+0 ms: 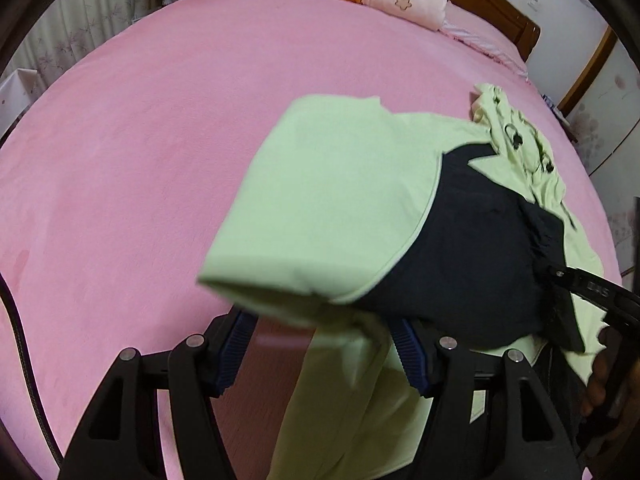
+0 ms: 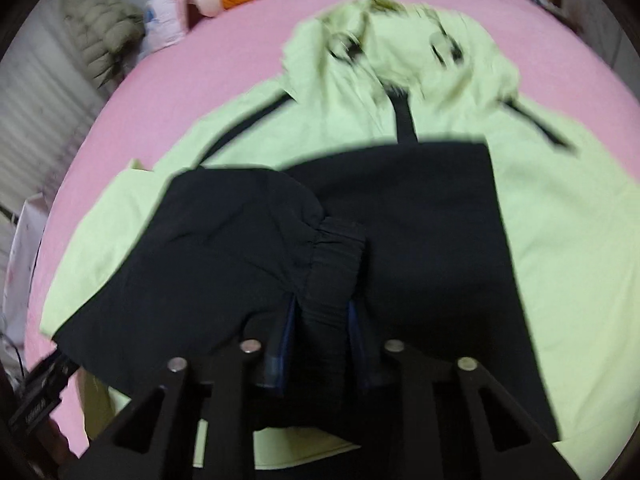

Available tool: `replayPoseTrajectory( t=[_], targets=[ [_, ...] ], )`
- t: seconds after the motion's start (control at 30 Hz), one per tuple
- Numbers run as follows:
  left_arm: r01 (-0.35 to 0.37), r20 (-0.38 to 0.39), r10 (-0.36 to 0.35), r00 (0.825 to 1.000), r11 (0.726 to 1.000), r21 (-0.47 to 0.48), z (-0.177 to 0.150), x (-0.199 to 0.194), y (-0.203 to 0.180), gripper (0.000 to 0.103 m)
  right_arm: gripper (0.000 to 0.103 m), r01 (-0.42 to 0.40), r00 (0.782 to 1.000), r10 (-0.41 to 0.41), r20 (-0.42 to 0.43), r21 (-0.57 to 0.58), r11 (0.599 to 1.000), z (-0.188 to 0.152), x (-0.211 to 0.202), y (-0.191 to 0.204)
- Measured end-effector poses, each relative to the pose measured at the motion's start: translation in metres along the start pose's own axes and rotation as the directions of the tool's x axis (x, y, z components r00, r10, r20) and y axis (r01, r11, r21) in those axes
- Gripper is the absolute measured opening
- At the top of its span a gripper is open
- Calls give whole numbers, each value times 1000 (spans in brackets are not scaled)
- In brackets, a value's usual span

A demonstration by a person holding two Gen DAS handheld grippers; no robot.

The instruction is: Fold large clothes

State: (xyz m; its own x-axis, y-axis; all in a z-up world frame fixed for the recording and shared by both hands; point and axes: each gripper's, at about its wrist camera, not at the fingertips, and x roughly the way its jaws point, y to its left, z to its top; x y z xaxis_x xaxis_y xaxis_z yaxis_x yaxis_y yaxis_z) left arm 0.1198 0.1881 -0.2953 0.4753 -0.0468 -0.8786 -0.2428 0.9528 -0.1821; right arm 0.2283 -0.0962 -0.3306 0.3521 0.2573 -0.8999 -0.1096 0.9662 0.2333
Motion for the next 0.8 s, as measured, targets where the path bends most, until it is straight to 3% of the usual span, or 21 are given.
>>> replayPoseTrajectory(
  t=[0.17,0.27,0.33,0.47,0.53,0.63,0.8],
  targets=[
    [5,47,-6,999,1000,14,14,-1,-14,64,22,42,982,-28,186,-72,996,25,-72,16],
    [-10,55,9,998,1000,24,16,2,-21,63,22,92,948,-54,313,-105,990,45,-115,20],
    [-30,50,29,998,999,28,16,6,-27,57,22,132,921,-84,381,-103,986,57,-139,16],
    [-59,15,59,998,998,13,13,16,-31,46,22,230,872,-186,453,-43,972,72,-166,-2],
    [-68,-2,68,998,998,4,10,19,-31,40,22,271,858,-240,454,-2,963,69,-173,-17],
    [-61,-24,61,998,998,-5,7,25,-32,31,22,311,867,-304,394,47,949,59,-163,-50],
    [-76,-30,76,997,997,-6,3,28,-36,26,22,317,916,-341,210,140,938,26,-118,-103]
  ],
)
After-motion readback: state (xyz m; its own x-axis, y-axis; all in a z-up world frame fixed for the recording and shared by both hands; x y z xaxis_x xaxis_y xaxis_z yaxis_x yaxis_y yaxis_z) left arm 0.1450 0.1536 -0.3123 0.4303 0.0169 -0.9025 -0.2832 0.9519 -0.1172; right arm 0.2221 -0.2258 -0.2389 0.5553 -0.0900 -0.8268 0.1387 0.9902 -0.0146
